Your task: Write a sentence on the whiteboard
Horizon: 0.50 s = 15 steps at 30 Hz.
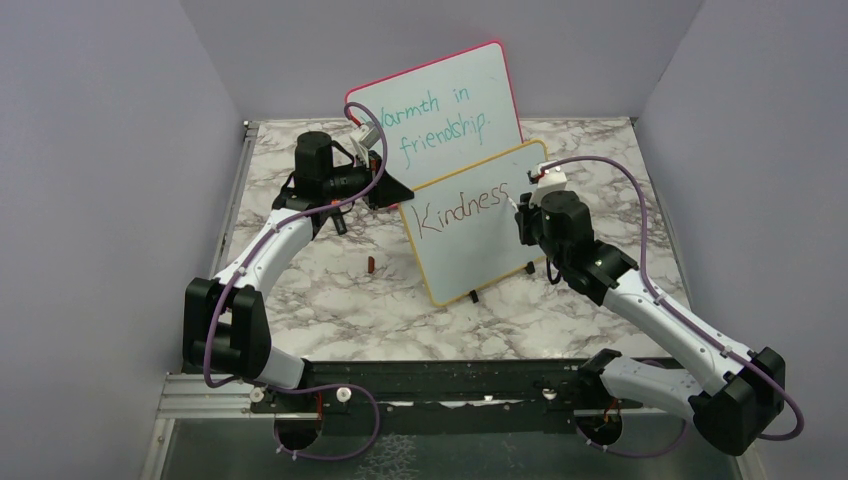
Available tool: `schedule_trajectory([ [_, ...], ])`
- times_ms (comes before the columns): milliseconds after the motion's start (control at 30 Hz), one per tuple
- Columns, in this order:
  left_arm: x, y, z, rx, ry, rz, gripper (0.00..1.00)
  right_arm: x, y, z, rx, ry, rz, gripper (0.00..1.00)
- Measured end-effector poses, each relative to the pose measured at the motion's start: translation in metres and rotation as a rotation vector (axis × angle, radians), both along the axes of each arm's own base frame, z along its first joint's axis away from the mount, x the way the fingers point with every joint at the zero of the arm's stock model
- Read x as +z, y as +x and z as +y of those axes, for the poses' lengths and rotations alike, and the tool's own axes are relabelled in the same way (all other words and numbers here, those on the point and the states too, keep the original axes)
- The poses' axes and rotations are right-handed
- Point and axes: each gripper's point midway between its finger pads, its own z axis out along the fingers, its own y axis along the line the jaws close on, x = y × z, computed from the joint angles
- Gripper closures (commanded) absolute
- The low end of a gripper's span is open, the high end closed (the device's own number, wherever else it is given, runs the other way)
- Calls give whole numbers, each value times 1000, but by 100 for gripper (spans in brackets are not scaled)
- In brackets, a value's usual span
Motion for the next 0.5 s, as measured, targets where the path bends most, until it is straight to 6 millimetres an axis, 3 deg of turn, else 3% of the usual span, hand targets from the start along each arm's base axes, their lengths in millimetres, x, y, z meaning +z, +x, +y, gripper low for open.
schedule_trajectory([
  [500,0,0,0,0,1,0,100,-1,-2,6,37,14,12,99],
])
